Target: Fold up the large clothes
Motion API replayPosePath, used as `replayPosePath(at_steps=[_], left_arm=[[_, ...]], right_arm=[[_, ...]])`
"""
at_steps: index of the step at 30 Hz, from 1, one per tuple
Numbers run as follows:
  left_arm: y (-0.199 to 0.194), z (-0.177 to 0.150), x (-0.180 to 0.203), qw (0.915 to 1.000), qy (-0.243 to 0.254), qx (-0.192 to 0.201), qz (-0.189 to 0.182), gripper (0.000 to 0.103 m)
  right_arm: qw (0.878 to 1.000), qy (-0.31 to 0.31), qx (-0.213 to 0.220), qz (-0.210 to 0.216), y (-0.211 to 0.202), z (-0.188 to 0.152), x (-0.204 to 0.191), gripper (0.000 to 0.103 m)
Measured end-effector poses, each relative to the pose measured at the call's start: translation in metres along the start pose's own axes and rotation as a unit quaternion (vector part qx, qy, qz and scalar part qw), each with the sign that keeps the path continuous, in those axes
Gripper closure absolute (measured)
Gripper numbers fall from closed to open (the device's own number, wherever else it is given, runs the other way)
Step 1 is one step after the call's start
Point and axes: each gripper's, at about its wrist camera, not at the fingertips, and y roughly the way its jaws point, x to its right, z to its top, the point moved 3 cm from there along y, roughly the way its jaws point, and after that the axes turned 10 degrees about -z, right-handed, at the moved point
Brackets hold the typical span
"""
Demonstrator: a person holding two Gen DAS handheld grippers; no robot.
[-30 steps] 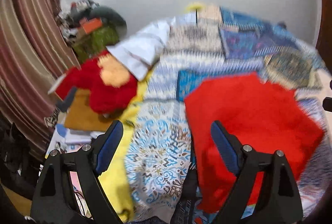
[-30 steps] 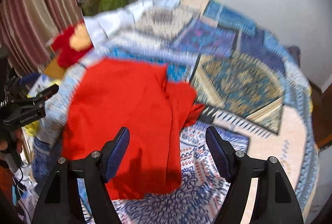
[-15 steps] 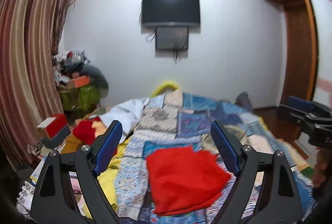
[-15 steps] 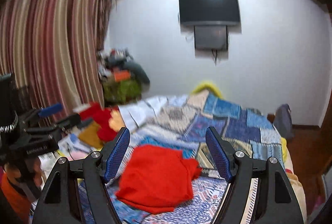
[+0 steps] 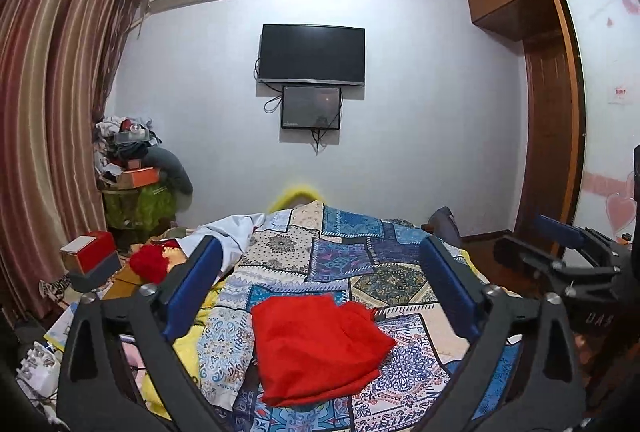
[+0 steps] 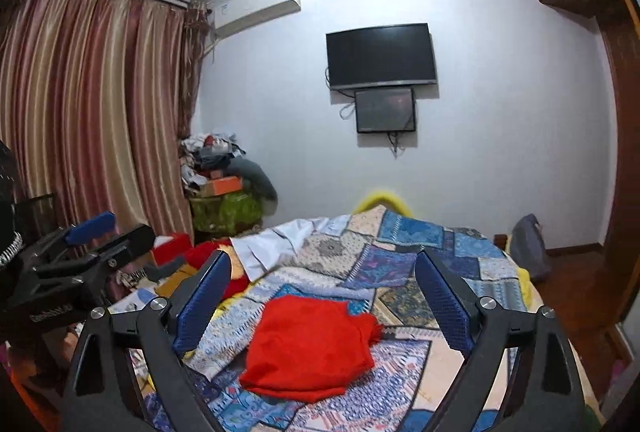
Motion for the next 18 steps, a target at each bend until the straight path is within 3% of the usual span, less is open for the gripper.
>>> replayPosePath(at_steps=[2, 18], left_arm=[[-0.001, -0.003, 0.004, 1.0, 0.002, -0.004, -0.001, 0.001], [0.004, -0.014, 0.004, 0.9999, -0.004, -0.015, 0.002, 0.0]], right_arm=[[1.0, -0.003, -0.002, -0.012, 0.0, -0.002, 0.0, 0.0], [0.999, 0.004, -0.027, -0.026, 0.03, -0.001, 0.0, 0.0]])
